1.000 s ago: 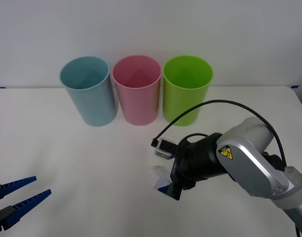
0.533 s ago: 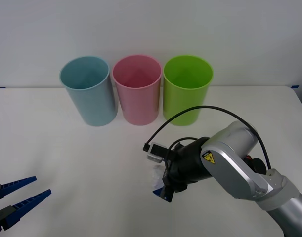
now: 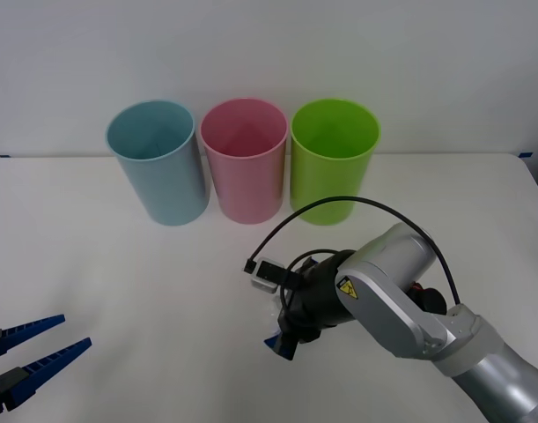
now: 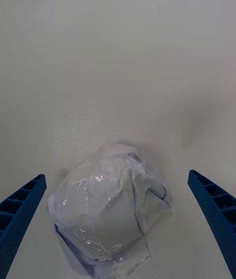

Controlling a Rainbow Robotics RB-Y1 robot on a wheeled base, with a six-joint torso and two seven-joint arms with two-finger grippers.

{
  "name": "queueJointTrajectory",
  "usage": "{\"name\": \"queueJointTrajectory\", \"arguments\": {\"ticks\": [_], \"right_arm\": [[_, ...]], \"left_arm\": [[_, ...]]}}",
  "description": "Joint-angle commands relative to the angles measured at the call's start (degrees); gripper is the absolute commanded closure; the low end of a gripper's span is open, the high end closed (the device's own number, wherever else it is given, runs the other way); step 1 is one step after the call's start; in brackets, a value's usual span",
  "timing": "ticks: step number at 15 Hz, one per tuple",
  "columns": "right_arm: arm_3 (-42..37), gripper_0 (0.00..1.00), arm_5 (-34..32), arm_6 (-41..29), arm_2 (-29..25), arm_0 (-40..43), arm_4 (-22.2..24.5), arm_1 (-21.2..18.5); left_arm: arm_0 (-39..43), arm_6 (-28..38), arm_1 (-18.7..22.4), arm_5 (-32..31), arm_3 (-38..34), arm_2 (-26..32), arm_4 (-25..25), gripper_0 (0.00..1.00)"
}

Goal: Put cans in the blue bin and PET bottles in the pink bin and trash in the green bin.

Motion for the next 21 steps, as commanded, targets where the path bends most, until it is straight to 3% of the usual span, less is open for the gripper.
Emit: {"name": "queueJointTrajectory", "arguments": {"ticks": [1, 13, 14, 15, 16, 17, 21], "right_arm": [[0.51, 0.00, 0.58, -0.11, 0.74, -0.05, 0.48, 0.00], [0.86, 0.00, 2.25, -0.64, 2.06, -0.05, 0.75, -0.79], [0.94, 0.10, 2.25, -0.64, 2.06, -0.05, 0.75, -0.79], [0.86, 0.45, 2.42, -0.64, 2.06, 0.04, 0.83, -0.79], [0.86, 0.87, 2.69, -0.73, 2.06, -0.05, 1.45, -0.88], [0.86, 0.99, 2.69, -0.82, 2.15, 0.04, 2.15, -0.97], [0.86, 1.00, 3.56, -1.17, 3.29, 0.04, 3.38, -1.32]], "left_arm": [[0.00, 0.00, 0.00, 0.00, 0.00, 0.00, 0.00, 0.00], [0.00, 0.00, 0.00, 0.00, 0.00, 0.00, 0.00, 0.00], [0.00, 0.00, 0.00, 0.00, 0.00, 0.00, 0.00, 0.00], [0.00, 0.00, 0.00, 0.00, 0.00, 0.00, 0.00, 0.00], [0.00, 0.00, 0.00, 0.00, 0.00, 0.00, 0.00, 0.00], [0.00, 0.00, 0.00, 0.00, 0.00, 0.00, 0.00, 0.00], [0.00, 0.00, 0.00, 0.00, 0.00, 0.00, 0.00, 0.00]]}}
